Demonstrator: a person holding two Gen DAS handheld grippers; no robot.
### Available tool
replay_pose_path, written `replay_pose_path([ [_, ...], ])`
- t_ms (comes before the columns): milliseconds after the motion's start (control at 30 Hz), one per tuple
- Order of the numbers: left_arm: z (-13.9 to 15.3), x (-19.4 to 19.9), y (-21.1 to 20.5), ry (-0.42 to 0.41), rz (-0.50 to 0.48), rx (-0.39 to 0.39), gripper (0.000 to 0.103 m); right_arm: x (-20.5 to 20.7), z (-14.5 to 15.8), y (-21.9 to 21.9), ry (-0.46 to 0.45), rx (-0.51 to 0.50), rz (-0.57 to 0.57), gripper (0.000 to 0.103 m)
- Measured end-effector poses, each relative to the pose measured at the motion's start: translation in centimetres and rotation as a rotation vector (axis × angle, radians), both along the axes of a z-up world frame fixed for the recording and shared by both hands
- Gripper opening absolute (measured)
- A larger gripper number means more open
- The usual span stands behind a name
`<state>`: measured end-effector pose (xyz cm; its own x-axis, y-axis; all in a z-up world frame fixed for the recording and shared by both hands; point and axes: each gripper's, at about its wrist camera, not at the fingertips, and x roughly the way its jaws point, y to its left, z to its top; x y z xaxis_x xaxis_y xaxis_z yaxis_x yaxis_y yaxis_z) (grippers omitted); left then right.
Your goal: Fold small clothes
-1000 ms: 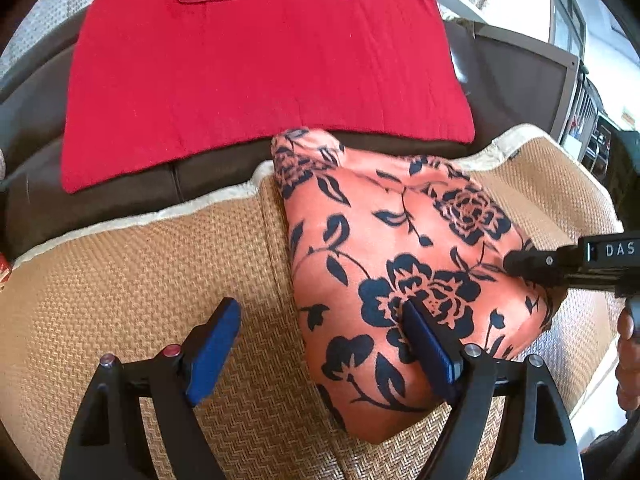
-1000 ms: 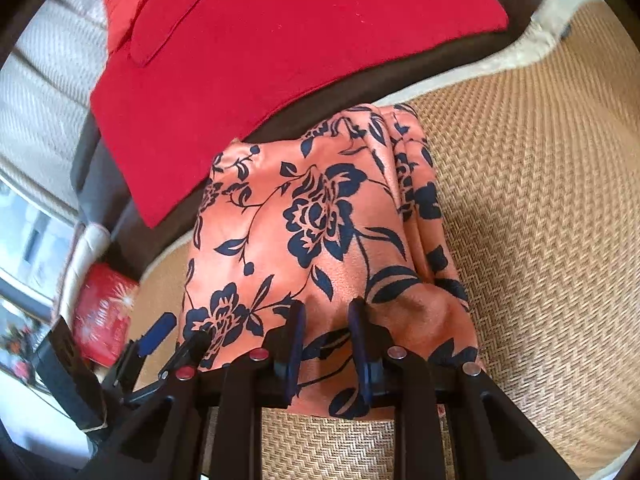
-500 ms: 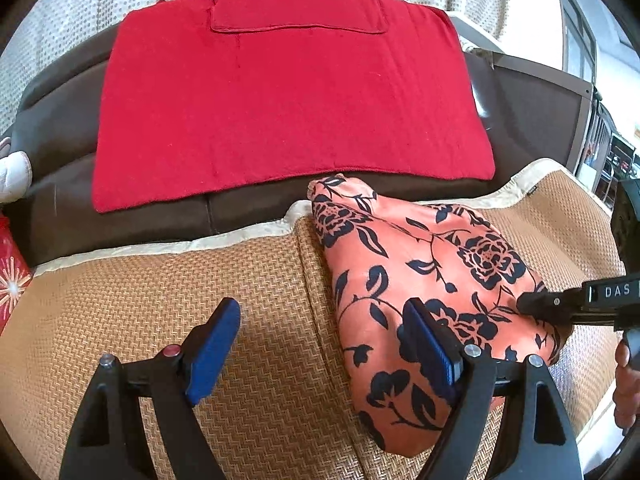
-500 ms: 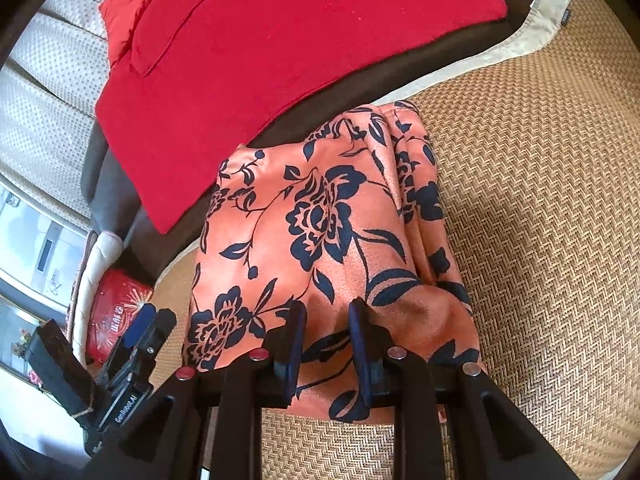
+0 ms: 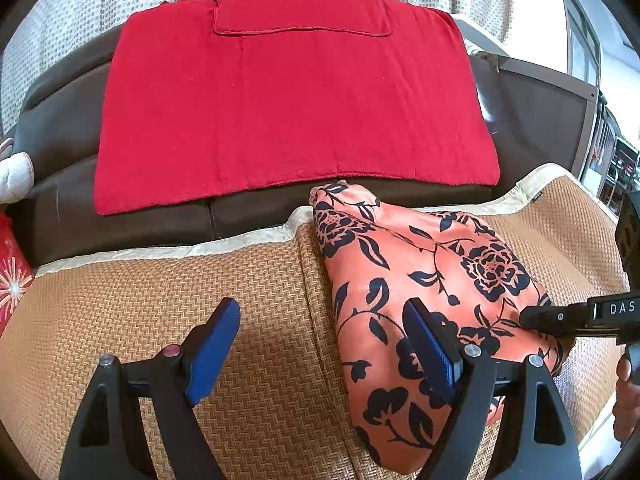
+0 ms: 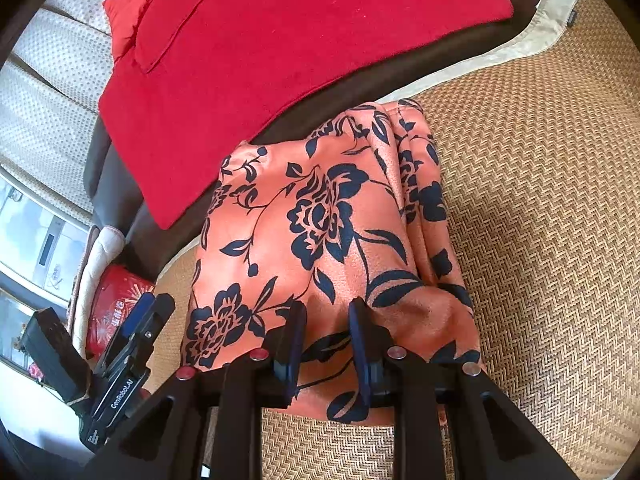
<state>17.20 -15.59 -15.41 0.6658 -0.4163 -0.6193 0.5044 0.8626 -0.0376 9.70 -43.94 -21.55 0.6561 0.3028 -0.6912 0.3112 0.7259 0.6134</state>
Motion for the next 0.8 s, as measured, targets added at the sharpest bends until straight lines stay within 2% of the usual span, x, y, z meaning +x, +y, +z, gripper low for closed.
replay_pose_path([
  [400,-0.4,0.7,-1.0,0.003,0.011,0.004,0.084,-0.6,0.8,0.3,-0.022,-0.009,0.022,0.026],
  [467,-0.3,0.9,-1.1,-0.001,0.015,0.006,0.084,-1.0,1.7,0.2,-0.066,-0.006,0.023,0.028],
  [567,-0.3,1.1,-1.2,0.0,0.021,0.003,0.084,-2.2,3.5,-0.2,-0.184,-0.015,-0.003,0.03],
  [600,-0.3,1.2,-1.2,0.002,0.023,0.001,0.084,-2.6,4.0,-0.5,-0.217,-0.022,-0.023,0.04],
  [633,-0.3,1.3,-1.2,0.004,0.025,0.0,0.084,-2.8,4.2,-0.6,-0.23,-0.027,-0.042,0.066],
  [667,-0.4,1.3,-1.2,0.005,0.025,0.001,0.084,-3.1,4.4,-0.8,-0.245,-0.037,-0.073,0.076],
  [733,-0.4,1.5,-1.2,0.01,0.024,0.0,0.084,-3.6,4.8,-1.1,-0.268,-0.061,-0.111,0.079],
  [800,-0.5,1.8,-1.0,0.037,0.003,-0.022,0.086,-3.6,4.5,-1.7,-0.265,-0.033,-0.125,0.079],
])
